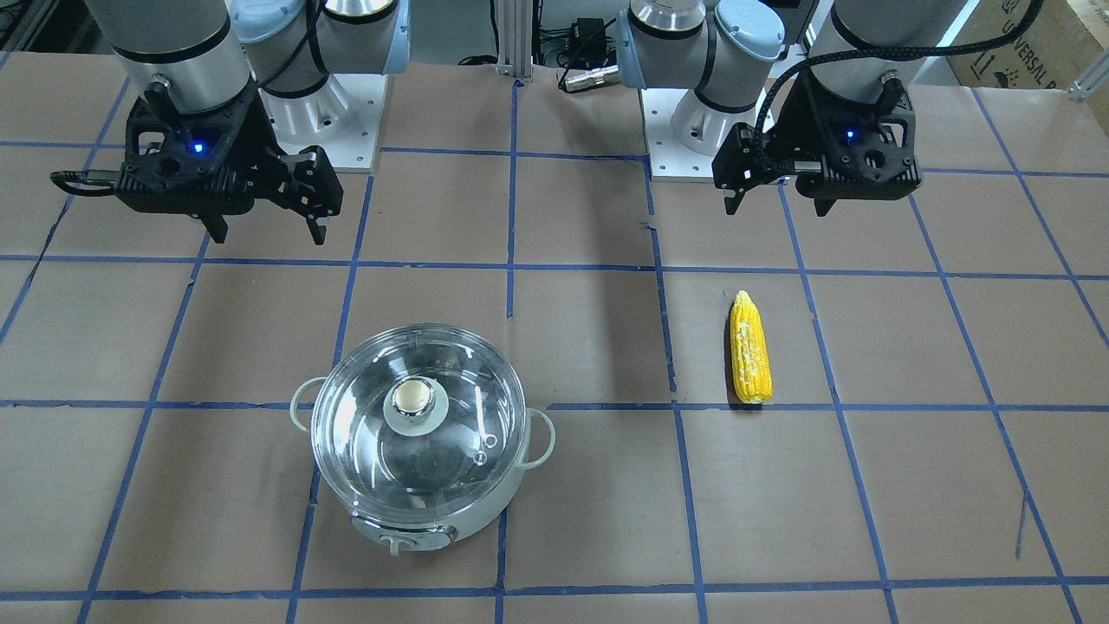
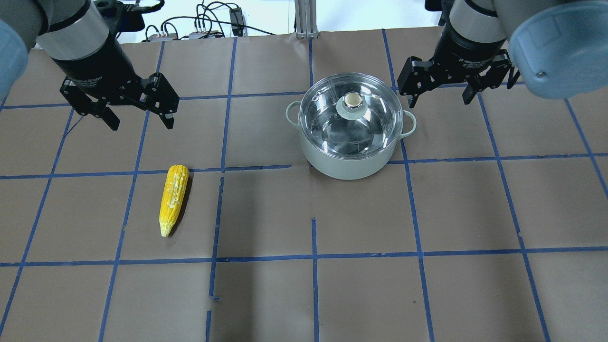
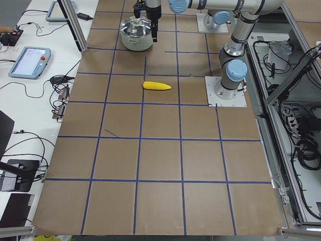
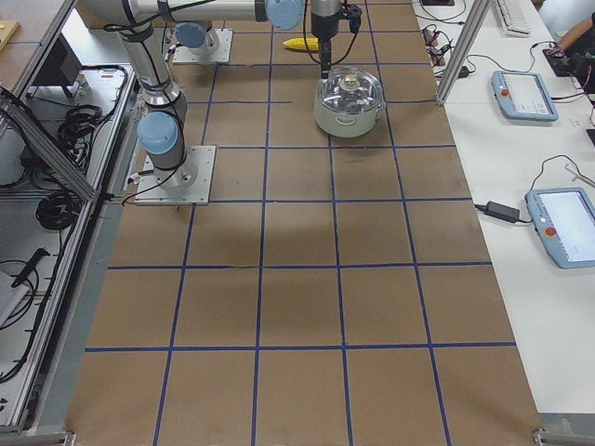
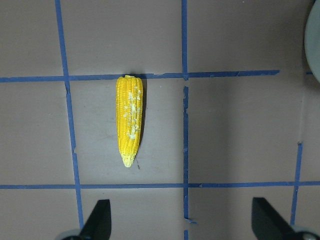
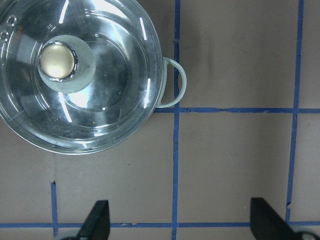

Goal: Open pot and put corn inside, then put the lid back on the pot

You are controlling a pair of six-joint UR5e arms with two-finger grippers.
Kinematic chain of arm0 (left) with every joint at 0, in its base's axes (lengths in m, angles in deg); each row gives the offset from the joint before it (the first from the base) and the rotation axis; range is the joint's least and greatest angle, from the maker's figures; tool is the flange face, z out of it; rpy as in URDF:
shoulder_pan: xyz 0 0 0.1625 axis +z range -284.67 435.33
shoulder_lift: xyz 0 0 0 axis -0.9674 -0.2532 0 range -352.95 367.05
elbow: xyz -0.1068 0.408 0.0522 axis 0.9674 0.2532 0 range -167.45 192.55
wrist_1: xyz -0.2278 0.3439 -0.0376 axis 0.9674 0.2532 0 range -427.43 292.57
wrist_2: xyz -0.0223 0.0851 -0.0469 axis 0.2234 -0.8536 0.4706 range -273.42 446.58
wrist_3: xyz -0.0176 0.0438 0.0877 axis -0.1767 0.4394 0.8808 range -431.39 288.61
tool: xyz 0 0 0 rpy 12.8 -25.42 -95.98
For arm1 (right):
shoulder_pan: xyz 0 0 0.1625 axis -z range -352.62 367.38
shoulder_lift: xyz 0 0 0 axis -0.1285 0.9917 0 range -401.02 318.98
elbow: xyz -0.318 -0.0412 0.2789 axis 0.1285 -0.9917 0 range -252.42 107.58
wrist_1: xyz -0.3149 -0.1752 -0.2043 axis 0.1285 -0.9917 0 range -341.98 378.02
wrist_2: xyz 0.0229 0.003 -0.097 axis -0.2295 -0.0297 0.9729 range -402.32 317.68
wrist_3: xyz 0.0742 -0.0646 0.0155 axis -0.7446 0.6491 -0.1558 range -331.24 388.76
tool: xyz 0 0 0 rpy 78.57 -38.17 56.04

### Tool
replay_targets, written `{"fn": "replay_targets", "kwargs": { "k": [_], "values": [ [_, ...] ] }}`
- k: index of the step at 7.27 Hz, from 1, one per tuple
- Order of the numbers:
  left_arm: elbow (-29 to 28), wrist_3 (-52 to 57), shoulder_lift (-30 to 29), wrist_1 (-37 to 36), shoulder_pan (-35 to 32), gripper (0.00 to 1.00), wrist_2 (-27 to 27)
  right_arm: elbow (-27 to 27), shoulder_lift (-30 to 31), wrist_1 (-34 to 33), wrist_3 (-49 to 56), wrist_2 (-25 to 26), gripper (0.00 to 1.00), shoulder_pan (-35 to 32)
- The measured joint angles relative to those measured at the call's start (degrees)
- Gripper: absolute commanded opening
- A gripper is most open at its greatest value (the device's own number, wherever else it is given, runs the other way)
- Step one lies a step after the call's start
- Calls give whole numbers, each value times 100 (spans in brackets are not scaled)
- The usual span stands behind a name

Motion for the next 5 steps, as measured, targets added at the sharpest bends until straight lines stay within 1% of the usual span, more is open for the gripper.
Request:
{"fn": "replay_targets", "kwargs": {
  "k": [5],
  "values": [
    [5, -1, 0, -1, 0, 100, 21, 33, -17, -44, -16, -17, 100, -41]
  ]
}}
